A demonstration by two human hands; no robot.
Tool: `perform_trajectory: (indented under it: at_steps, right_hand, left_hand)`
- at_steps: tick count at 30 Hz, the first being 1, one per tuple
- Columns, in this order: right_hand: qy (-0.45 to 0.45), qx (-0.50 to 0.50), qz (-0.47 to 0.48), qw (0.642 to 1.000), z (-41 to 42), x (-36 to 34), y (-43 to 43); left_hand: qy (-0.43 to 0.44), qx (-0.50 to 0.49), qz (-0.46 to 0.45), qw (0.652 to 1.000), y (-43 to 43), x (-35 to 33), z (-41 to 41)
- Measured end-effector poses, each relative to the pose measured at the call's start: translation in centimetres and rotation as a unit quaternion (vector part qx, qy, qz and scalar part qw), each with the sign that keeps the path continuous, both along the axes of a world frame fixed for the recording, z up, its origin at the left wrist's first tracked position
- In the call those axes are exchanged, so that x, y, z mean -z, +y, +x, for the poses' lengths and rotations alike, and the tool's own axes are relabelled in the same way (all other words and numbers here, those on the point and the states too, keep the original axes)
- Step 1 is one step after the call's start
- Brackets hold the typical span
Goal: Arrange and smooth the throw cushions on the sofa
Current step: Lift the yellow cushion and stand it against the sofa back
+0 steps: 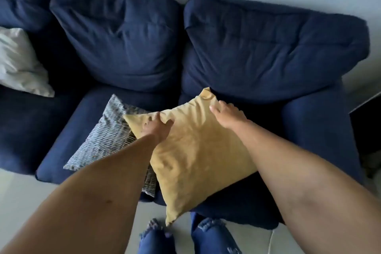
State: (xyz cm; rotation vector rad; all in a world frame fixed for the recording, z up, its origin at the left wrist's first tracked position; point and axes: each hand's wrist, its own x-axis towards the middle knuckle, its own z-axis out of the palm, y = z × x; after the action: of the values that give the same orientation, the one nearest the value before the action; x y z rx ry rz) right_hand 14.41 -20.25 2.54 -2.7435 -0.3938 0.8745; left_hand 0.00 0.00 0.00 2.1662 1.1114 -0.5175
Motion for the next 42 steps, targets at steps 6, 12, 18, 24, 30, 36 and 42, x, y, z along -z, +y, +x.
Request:
perform_trajectory:
  at_steps: [6, 12, 18, 24, 30, 36, 42]
  right_hand:
    - [0.056, 0.052, -0.018, 0.997, 0.7, 7.8, -0.9]
    - [0.098, 0.160, -0.003, 0.982, 1.7, 13.7, -1.9]
    - [0.197, 0.331, 0.122, 0.915, 2.3, 16.7, -2.1]
    - [0.097, 0.343, 0.212, 0.910, 1.3, 14.9, -2.5]
    - [-0.075, 0.375, 0.314, 0.869, 1.7, 10.7, -6.5]
    - [-0.247, 0.342, 0.366, 0.829, 5.6, 6.7, -9.4]
    - [-0.205, 0.347, 0.249, 0.881, 7.9, 8.6, -12.2]
  left_hand:
    - [0.020, -0.199, -0.021, 0.979, -1.7, 6.2, -2.5]
    - [-0.062, -0.332, -0.044, 0.940, -2.2, 9.9, -3.7]
    - [-0.104, -0.367, -0.034, 0.924, -2.0, 11.5, -3.0]
    - [-0.215, -0.367, -0.011, 0.905, -3.3, 9.1, -0.8]
    - [-0.367, -0.234, -0.002, 0.901, -4.3, 4.1, 3.9]
    - [-0.462, -0.117, -0.005, 0.879, -4.7, 1.0, 10.9]
    - [-0.350, -0.026, -0.037, 0.936, -4.3, 2.8, 17.0]
